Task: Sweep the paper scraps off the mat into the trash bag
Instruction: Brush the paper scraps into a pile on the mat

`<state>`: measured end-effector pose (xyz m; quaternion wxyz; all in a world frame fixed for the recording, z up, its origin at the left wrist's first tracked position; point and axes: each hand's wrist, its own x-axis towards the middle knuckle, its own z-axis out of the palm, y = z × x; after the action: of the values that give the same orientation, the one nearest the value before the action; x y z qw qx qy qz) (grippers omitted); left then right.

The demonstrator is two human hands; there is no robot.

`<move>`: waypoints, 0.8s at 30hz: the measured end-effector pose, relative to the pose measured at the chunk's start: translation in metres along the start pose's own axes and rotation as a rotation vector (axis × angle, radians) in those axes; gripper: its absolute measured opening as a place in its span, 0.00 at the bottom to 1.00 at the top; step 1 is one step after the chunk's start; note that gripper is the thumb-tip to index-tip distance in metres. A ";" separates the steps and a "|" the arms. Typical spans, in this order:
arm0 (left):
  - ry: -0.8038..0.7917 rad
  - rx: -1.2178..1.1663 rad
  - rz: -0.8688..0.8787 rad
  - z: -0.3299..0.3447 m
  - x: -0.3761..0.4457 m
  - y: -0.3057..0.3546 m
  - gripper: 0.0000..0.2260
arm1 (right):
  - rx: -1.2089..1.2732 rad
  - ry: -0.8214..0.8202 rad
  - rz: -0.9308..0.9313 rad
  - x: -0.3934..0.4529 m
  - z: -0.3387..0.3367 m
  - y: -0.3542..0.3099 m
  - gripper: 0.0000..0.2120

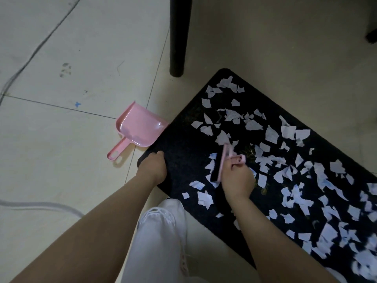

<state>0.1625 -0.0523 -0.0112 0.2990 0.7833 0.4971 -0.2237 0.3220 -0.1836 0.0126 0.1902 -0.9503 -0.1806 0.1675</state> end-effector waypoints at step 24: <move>-0.058 -0.083 0.096 0.008 -0.008 0.034 0.15 | 0.197 -0.126 0.114 -0.035 -0.031 0.020 0.15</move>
<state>0.1900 -0.0742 -0.0032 0.3558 0.7863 0.4588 -0.2111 0.3085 -0.2245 0.0406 0.2612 -0.9234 -0.1205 0.2542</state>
